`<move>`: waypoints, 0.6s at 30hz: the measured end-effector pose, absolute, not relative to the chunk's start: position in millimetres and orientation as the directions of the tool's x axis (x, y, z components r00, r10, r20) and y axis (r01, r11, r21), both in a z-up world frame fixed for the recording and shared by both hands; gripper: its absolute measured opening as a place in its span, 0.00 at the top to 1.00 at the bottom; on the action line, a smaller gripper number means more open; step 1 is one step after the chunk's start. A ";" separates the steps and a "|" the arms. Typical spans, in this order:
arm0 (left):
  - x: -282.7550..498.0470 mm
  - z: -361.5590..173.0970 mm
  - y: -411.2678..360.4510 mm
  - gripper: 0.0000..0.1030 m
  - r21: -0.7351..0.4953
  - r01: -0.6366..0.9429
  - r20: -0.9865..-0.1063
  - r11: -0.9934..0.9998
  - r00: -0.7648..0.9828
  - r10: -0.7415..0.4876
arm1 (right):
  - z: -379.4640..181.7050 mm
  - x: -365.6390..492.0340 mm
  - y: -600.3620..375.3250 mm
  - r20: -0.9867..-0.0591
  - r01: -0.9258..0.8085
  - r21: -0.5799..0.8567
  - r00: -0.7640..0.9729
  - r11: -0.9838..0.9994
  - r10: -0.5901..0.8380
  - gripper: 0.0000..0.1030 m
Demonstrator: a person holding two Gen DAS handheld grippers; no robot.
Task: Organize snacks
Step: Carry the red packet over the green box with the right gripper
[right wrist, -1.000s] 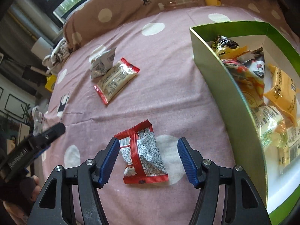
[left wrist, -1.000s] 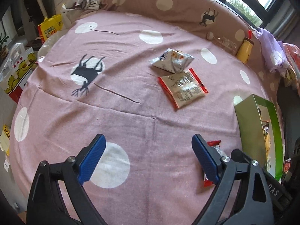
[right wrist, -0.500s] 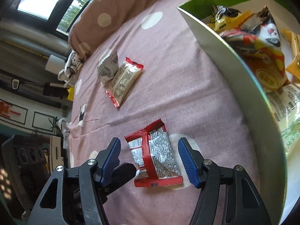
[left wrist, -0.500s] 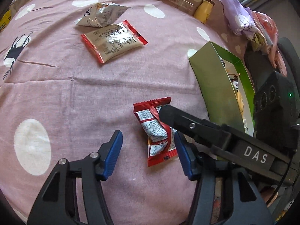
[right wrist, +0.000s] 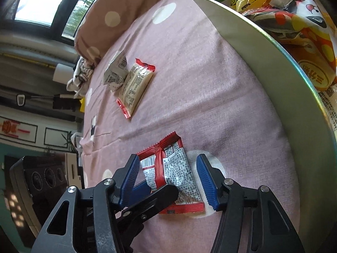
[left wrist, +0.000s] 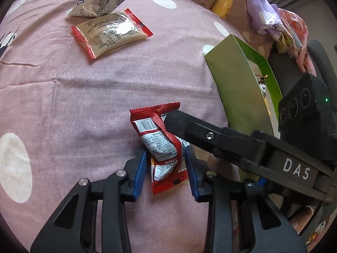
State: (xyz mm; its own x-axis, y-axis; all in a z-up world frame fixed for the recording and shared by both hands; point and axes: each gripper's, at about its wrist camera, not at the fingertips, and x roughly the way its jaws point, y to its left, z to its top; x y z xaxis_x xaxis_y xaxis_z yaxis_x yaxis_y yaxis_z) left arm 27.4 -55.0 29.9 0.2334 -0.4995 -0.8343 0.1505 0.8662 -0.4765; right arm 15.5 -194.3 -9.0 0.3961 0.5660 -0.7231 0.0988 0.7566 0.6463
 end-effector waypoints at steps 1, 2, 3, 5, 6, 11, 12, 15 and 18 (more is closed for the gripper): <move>27.4 29.4 -56.7 0.73 -0.478 0.158 -0.831 0.864 0.236 -0.503 | -8.5 15.0 -193.8 -0.723 0.095 0.647 0.392 0.757 0.568 0.47; 26.7 30.4 -57.7 0.74 -0.487 0.161 -0.825 0.858 0.239 -0.513 | -9.4 14.9 -193.2 -0.714 0.096 0.662 0.382 0.743 0.587 0.50; 26.4 31.0 -58.8 0.74 -0.495 0.163 -0.819 0.854 0.242 -0.521 | -9.8 14.9 -193.8 -0.711 0.104 0.667 0.383 0.738 0.589 0.50; 24.2 34.2 -61.4 0.74 -0.487 0.169 -0.818 0.857 0.255 -0.515 | -9.5 13.7 -194.6 -0.707 0.112 0.676 0.379 0.729 0.597 0.53; 23.2 35.8 -62.8 0.74 -0.483 0.177 -0.816 0.858 0.264 -0.514 | -7.9 12.3 -195.0 -0.709 0.115 0.673 0.384 0.731 0.592 0.53; 14.1 56.1 -69.1 0.74 -0.484 0.237 -0.775 0.842 0.331 -0.538 | 15.7 -0.1 -197.2 -0.701 0.084 0.649 0.451 0.756 0.552 0.53; 11.8 60.5 -70.5 0.74 -0.489 0.254 -0.761 0.834 0.343 -0.551 | 21.1 -3.2 -198.8 -0.696 0.076 0.645 0.467 0.760 0.545 0.53; 4.2 75.7 -76.6 0.74 -0.501 0.303 -0.714 0.810 0.384 -0.585 | 41.6 -13.8 -203.7 -0.682 0.057 0.622 0.530 0.781 0.504 0.53; 0.0 87.7 -88.7 0.75 -0.492 0.349 -0.684 0.797 0.411 -0.603 | 60.5 -23.7 -208.9 -0.661 0.039 0.602 0.584 0.798 0.470 0.53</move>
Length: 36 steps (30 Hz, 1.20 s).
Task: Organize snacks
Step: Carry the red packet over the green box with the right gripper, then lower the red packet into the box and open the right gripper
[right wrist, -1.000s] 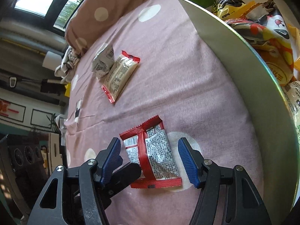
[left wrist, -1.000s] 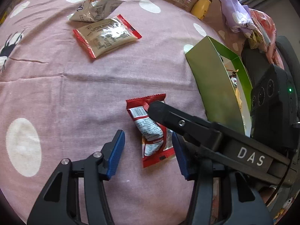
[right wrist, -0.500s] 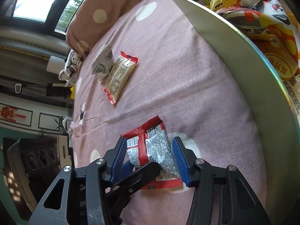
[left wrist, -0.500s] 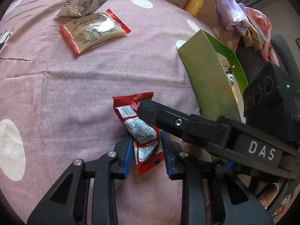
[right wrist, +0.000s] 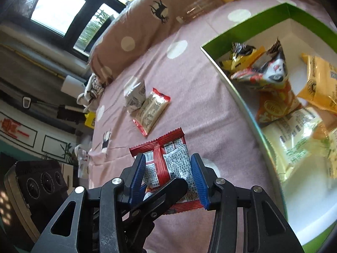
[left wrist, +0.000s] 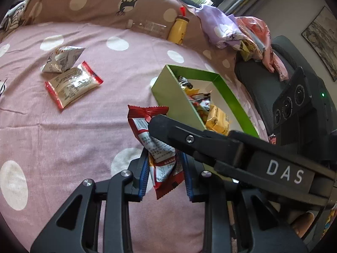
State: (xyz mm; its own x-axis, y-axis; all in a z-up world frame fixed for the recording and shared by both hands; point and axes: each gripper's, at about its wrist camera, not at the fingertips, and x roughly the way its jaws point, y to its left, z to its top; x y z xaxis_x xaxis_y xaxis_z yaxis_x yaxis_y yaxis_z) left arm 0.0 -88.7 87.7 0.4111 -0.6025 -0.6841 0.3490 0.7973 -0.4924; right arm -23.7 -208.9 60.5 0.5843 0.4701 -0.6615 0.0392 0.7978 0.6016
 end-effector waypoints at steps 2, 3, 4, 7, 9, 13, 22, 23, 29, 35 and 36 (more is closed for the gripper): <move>-1.3 95.0 -97.3 0.75 -0.488 0.372 -0.669 0.789 0.421 -0.613 | 70.4 -29.5 -214.9 -0.648 0.034 0.591 0.614 0.806 0.450 0.53; -1.7 98.4 -102.8 0.75 -0.487 0.387 -0.660 0.783 0.425 -0.620 | 75.5 -32.8 -220.0 -0.637 0.034 0.592 0.632 0.806 0.441 0.53; -2.6 103.0 -109.2 0.75 -0.485 0.403 -0.649 0.776 0.429 -0.628 | 79.8 -35.1 -224.4 -0.627 0.037 0.593 0.647 0.804 0.433 0.53; -4.5 115.7 -128.8 0.75 -0.467 0.466 -0.625 0.752 0.428 -0.653 | 93.9 -47.2 -243.5 -0.591 0.044 0.591 0.703 0.805 0.396 0.53; -5.5 122.1 -142.7 0.75 -0.450 0.505 -0.614 0.736 0.424 -0.666 | 101.6 -55.1 -258.9 -0.564 0.052 0.594 0.738 0.802 0.370 0.53; -3.2 128.4 -176.3 0.75 -0.426 0.573 -0.608 0.700 0.392 -0.690 | 110.3 -65.3 -287.6 -0.530 0.087 0.606 0.786 0.791 0.319 0.53; 10.8 115.2 -236.8 0.74 -0.428 0.643 -0.624 0.636 0.298 -0.722 | 99.3 -76.0 -349.4 -0.518 0.217 0.666 0.823 0.714 0.232 0.53; 11.0 113.7 -240.3 0.74 -0.431 0.645 -0.626 0.631 0.290 -0.724 | 96.8 -76.0 -354.3 -0.521 0.229 0.670 0.823 0.706 0.227 0.53; 15.9 99.9 -258.9 0.74 -0.462 0.642 -0.641 0.611 0.234 -0.731 | 82.2 -77.2 -375.4 -0.557 0.302 0.678 0.806 0.670 0.200 0.53; 18.0 92.2 -263.6 0.74 -0.471 0.639 -0.654 0.608 0.210 -0.727 | 74.9 -75.4 -381.9 -0.581 0.342 0.673 0.794 0.656 0.181 0.53; 17.9 91.4 -264.4 0.74 -0.468 0.638 -0.657 0.612 0.212 -0.724 | 74.3 -75.3 -382.1 -0.581 0.343 0.672 0.793 0.656 0.180 0.53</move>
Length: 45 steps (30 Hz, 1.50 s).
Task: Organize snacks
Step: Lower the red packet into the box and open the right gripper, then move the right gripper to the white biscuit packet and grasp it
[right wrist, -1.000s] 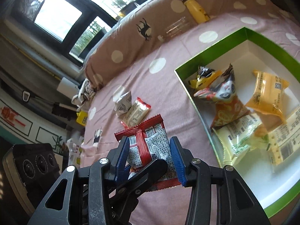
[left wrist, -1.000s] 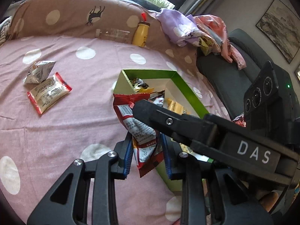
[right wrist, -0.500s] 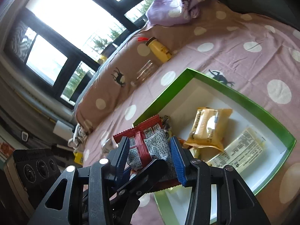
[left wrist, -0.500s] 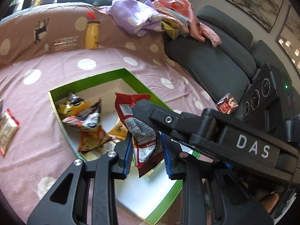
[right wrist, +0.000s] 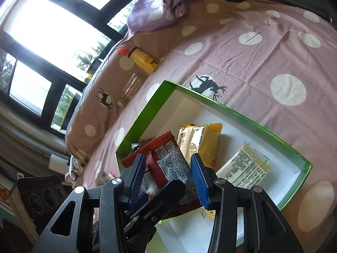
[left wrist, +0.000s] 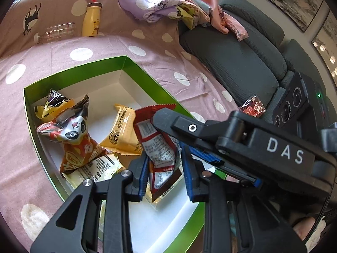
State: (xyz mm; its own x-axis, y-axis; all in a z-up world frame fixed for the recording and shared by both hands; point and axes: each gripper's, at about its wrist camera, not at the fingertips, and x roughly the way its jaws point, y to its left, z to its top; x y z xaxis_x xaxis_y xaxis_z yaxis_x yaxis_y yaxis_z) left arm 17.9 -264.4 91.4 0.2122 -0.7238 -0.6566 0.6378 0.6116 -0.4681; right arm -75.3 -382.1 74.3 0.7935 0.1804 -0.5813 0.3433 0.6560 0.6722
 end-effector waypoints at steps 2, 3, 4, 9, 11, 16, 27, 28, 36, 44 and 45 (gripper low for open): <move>17.7 90.9 -263.4 0.74 -0.469 0.633 -0.658 0.616 0.215 -0.722 | 73.1 -74.5 -382.1 -0.584 0.345 0.673 0.791 0.654 0.184 0.53; 17.5 91.5 -261.7 0.74 -0.468 0.629 -0.658 0.621 0.221 -0.720 | 72.6 -74.4 -382.2 -0.587 0.348 0.671 0.789 0.654 0.183 0.53; 17.4 92.9 -259.8 0.74 -0.467 0.625 -0.657 0.626 0.229 -0.718 | 73.0 -74.7 -382.1 -0.590 0.353 0.668 0.788 0.655 0.176 0.53; 11.3 108.8 -241.7 0.66 -0.432 0.626 -0.642 0.650 0.292 -0.709 | 84.0 -81.6 -381.6 -0.582 0.379 0.631 0.808 0.677 0.091 0.53; 5.2 118.3 -231.7 0.49 -0.378 0.633 -0.645 0.675 0.344 -0.683 | 87.2 -82.4 -380.5 -0.577 0.378 0.622 0.814 0.686 0.074 0.50; -3.7 130.9 -189.3 0.30 -0.332 0.581 -0.651 0.743 0.429 -0.626 | 98.8 -83.7 -368.2 -0.536 0.332 0.610 0.841 0.720 0.066 0.37; -15.3 130.5 -47.9 0.13 -0.372 0.208 -0.639 0.905 0.649 -0.412 | 116.6 -70.4 -312.9 -0.531 0.245 0.483 0.846 0.840 0.058 0.23; -15.0 131.2 -40.2 0.13 -0.373 0.185 -0.639 0.909 0.659 -0.396 | 117.3 -69.3 -306.6 -0.533 0.237 0.470 0.844 0.850 0.059 0.22; -8.2 127.5 5.4 0.07 -0.328 0.058 -0.659 0.943 0.701 -0.273 | 106.3 -47.6 -242.3 -0.580 0.130 0.355 0.807 0.926 0.110 0.21; -4.3 121.6 44.9 0.07 -0.296 -0.085 -0.693 0.951 0.705 -0.153 | 89.6 -31.0 -186.0 -0.645 0.050 0.245 0.754 0.968 0.124 0.21; -4.5 121.9 49.4 0.07 -0.293 -0.102 -0.696 0.951 0.705 -0.139 | 87.1 -28.2 -180.4 -0.656 0.041 0.233 0.744 0.972 0.126 0.21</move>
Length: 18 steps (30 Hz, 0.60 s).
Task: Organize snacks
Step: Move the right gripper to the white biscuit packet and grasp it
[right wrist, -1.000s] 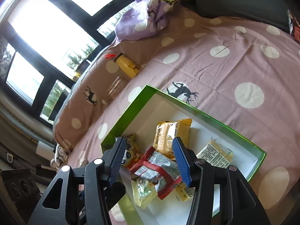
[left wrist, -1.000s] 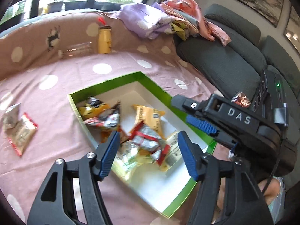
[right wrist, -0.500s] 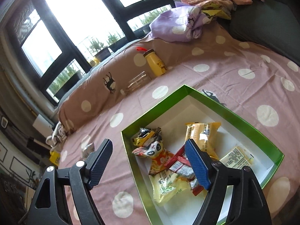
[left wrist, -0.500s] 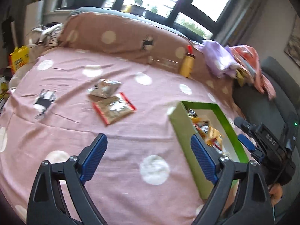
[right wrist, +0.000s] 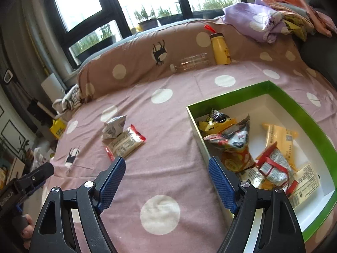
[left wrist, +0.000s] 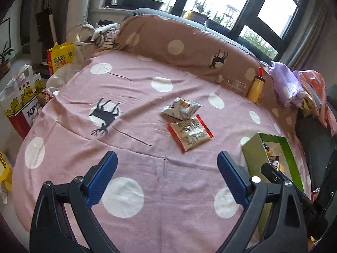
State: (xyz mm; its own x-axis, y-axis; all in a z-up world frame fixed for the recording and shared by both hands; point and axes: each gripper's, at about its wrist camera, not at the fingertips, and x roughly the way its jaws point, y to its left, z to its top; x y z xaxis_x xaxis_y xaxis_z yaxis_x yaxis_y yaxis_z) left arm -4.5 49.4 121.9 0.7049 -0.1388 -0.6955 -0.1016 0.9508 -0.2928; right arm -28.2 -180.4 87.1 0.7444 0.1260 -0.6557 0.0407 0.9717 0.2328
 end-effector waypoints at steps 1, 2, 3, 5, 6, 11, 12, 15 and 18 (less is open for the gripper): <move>-5.3 122.2 54.3 0.07 -0.297 -0.112 -0.695 0.948 0.707 -0.134 | 83.5 -25.4 -174.4 -0.665 0.029 0.223 0.735 0.974 0.131 0.21; -5.9 122.8 58.8 0.07 -0.304 -0.118 -0.694 0.945 0.707 -0.134 | 80.0 -22.5 -170.2 -0.674 0.023 0.220 0.726 0.975 0.135 0.21; -6.9 123.5 63.3 0.07 -0.310 -0.125 -0.694 0.942 0.708 -0.135 | 76.3 -19.6 -165.9 -0.687 0.021 0.219 0.714 0.976 0.139 0.21; -9.9 125.3 72.3 0.07 -0.309 -0.144 -0.693 0.940 0.711 -0.119 | 69.2 -15.1 -159.5 -0.709 0.019 0.223 0.689 0.975 0.149 0.21; -10.5 125.9 76.0 0.07 -0.300 -0.157 -0.695 0.941 0.712 -0.103 | 65.6 -11.8 -156.2 -0.721 0.019 0.230 0.675 0.973 0.157 0.21; -14.9 128.2 99.5 0.07 -0.320 -0.219 -0.679 0.922 0.732 -0.061 | 52.9 11.1 -142.8 -0.753 0.010 0.304 0.616 0.953 0.234 0.21; -15.6 129.0 103.2 0.07 -0.331 -0.224 -0.677 0.917 0.733 -0.066 | 49.3 18.1 -140.4 -0.761 0.019 0.331 0.596 0.943 0.255 0.21; -16.8 131.3 108.5 0.07 -0.332 -0.239 -0.679 0.913 0.733 -0.054 | 40.6 39.8 -131.6 -0.790 0.077 0.370 0.550 0.926 0.270 0.21; -14.6 131.3 114.2 0.07 -0.336 -0.267 -0.683 0.903 0.729 -0.039 | 36.0 65.6 -118.4 -0.810 0.121 0.396 0.513 0.910 0.284 0.21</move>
